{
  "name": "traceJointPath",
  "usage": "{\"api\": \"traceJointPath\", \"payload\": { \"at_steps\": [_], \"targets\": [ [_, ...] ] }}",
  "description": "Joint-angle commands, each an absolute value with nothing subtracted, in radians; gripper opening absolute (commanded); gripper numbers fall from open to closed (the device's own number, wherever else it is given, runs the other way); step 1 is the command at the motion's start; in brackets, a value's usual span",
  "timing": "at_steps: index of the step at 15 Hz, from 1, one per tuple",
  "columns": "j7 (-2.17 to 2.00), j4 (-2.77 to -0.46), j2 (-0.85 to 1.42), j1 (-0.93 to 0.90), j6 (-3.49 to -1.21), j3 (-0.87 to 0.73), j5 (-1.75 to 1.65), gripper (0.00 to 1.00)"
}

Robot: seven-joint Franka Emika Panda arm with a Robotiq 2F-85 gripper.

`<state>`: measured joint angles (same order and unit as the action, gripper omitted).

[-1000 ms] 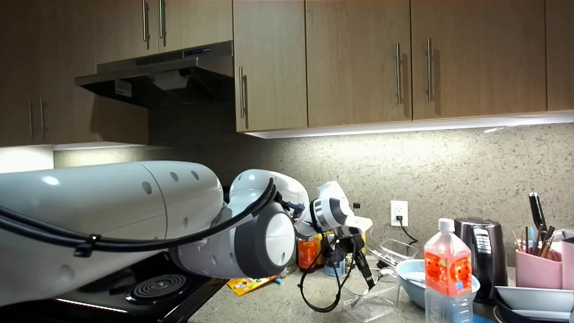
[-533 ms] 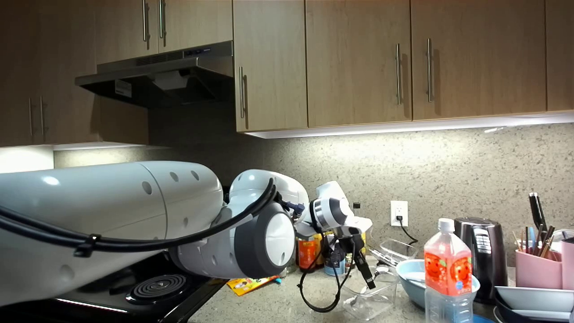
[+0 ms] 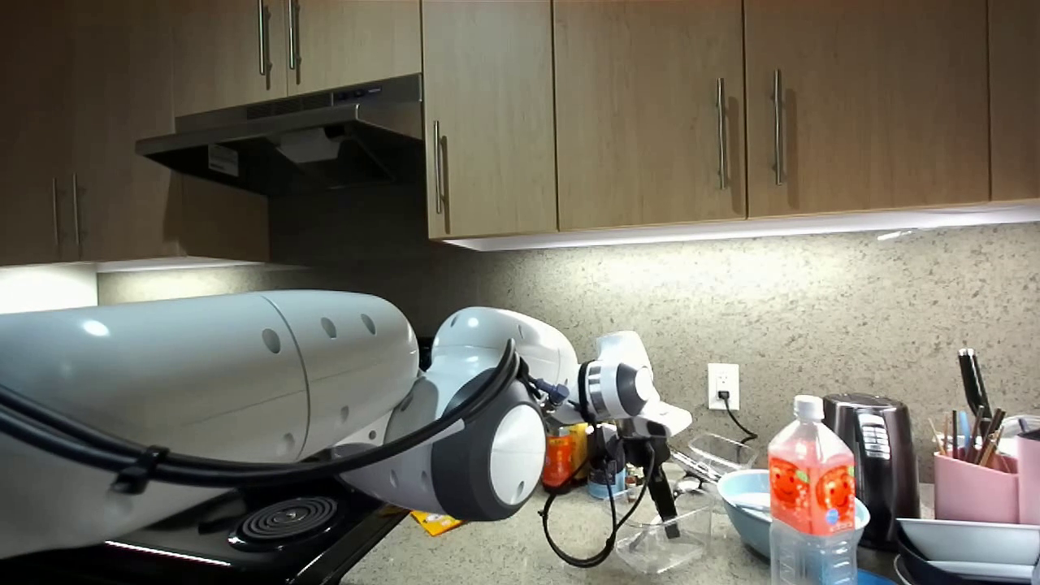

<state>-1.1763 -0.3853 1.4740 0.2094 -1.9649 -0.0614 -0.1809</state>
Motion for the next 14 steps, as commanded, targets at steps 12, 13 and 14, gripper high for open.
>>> {"api": "traceJointPath", "payload": {
  "at_steps": [12,13,14],
  "targets": [
    [-1.148,-0.415,1.444,0.258,-1.953,0.016,-0.154,0.01],
    [-1.147,-0.414,1.444,0.259,-1.954,0.018,-0.155,0.00],
    [-1.146,-0.413,1.444,0.260,-1.955,0.019,-0.155,0.00]
  ]
}}
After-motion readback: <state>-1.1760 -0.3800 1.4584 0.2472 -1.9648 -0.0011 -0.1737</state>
